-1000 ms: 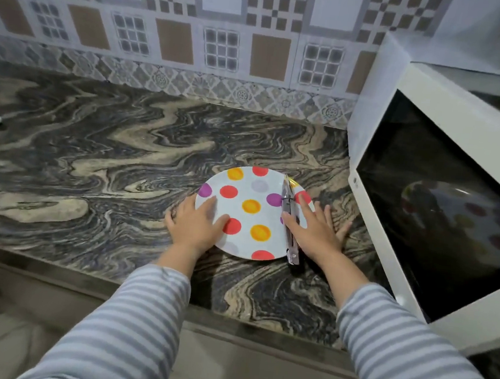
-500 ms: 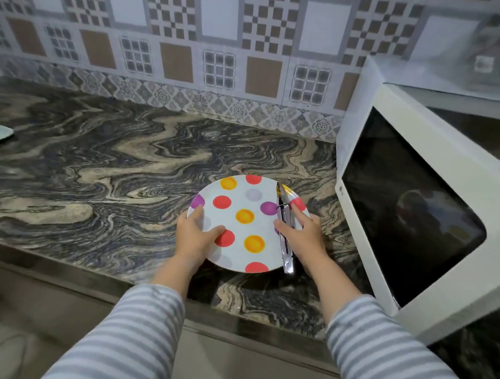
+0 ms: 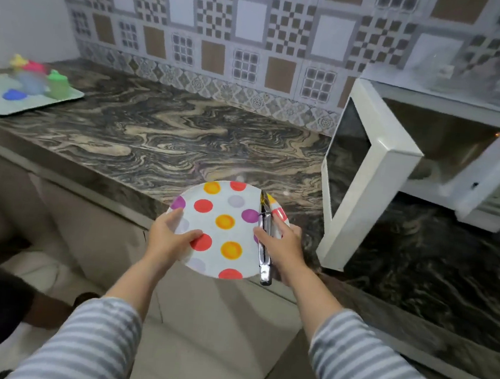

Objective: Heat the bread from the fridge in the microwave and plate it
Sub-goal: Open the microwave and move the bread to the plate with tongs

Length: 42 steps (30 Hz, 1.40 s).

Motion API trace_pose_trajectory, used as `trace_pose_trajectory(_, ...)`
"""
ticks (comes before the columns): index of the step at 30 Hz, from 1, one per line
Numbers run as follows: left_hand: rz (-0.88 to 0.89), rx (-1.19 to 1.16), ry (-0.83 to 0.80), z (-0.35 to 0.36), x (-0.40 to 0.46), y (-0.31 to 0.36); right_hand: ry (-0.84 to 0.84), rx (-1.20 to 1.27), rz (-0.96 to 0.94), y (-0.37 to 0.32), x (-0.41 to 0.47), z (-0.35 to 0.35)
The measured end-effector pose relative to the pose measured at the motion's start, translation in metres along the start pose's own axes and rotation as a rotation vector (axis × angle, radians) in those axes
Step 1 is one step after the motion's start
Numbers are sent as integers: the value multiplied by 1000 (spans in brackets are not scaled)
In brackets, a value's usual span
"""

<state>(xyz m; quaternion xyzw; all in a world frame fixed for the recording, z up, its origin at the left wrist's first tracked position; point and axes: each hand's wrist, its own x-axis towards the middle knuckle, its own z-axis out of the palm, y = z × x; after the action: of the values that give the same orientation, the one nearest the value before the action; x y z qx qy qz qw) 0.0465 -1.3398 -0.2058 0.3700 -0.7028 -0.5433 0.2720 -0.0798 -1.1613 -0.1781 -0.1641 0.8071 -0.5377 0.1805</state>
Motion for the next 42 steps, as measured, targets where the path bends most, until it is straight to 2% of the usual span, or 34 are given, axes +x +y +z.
trace_pose_trajectory(9, 2, 72, 13, -26, -120, -13, -45, 33, 42, 34, -114, -19)
trace_pose_trajectory(19, -55, 39, -137, -8, -221, -27, 103, -8, 102, 74, -219, -67)
trace_pose_trajectory(26, -16, 28, -294, 62, -272, -4, 262, -3, 179, 102, -273, -147)
trace_pose_trajectory(33, 38, -8, -409, 161, -293, 37, 429, 19, 183, 121, -276, -242)
trace_pose_trajectory(37, 62, 11, -421, 222, -288, 59, 488, 8, 174, 132, -251, -295)
trace_pose_trajectory(42, 101, 62, -364, 288, -275, 85, 466, -29, 138, 140, -203, -352)
